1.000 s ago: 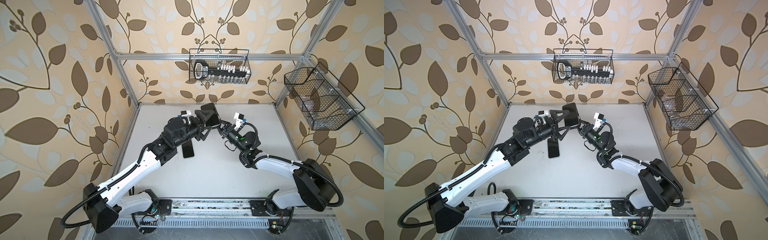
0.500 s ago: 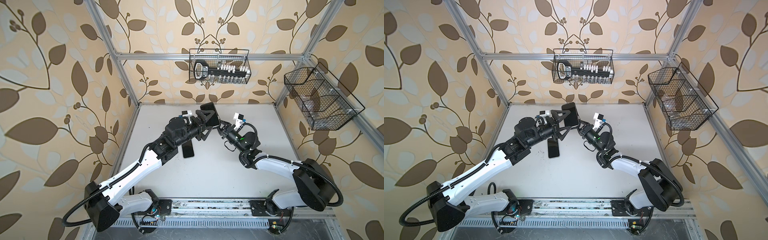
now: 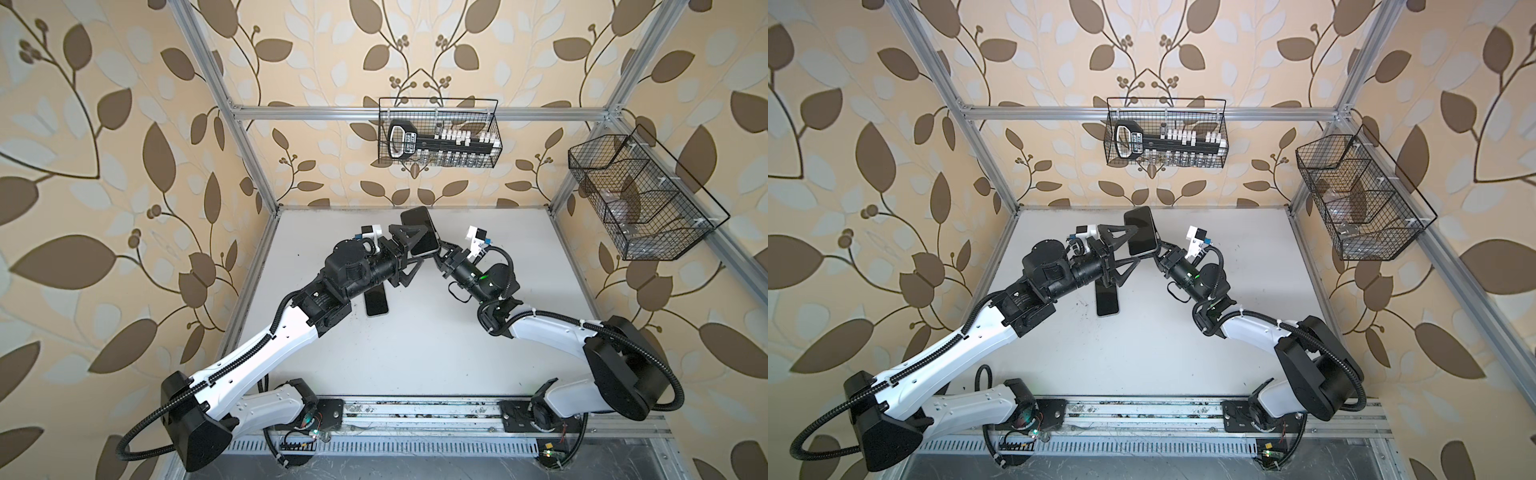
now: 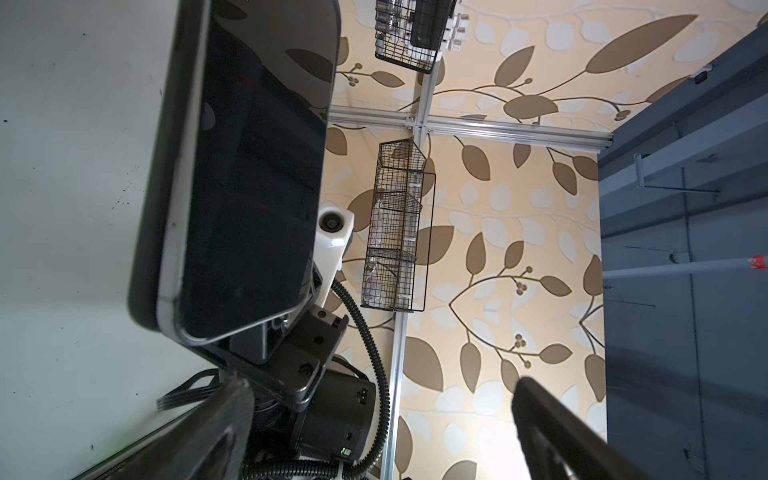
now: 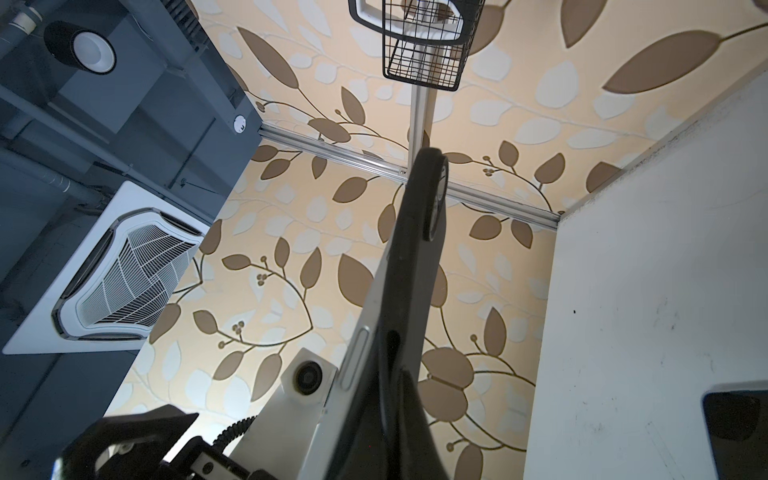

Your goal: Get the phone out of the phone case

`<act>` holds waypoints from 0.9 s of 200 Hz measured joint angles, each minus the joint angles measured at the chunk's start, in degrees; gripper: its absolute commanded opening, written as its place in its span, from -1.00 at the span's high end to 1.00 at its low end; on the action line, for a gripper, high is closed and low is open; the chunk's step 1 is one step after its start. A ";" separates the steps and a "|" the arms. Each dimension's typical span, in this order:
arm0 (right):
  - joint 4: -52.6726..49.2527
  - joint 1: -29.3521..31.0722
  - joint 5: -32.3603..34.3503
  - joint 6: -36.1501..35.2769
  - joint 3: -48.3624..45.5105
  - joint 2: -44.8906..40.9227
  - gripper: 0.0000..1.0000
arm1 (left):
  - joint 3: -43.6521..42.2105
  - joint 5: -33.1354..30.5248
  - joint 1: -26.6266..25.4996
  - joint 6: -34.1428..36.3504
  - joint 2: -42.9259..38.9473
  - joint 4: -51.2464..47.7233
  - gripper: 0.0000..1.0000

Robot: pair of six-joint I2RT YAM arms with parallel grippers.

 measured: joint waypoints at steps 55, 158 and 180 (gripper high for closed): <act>0.04 0.04 0.00 0.20 0.00 0.00 1.00 | -0.31 0.04 -0.13 0.90 2.19 0.15 -0.98; 0.90 0.48 0.46 0.39 -0.44 0.00 1.00 | -0.31 -0.46 -0.13 2.54 2.47 1.92 -0.97; 1.03 0.55 0.63 0.44 -0.68 0.00 1.00 | -0.31 -0.55 -0.13 2.80 2.75 1.92 -0.94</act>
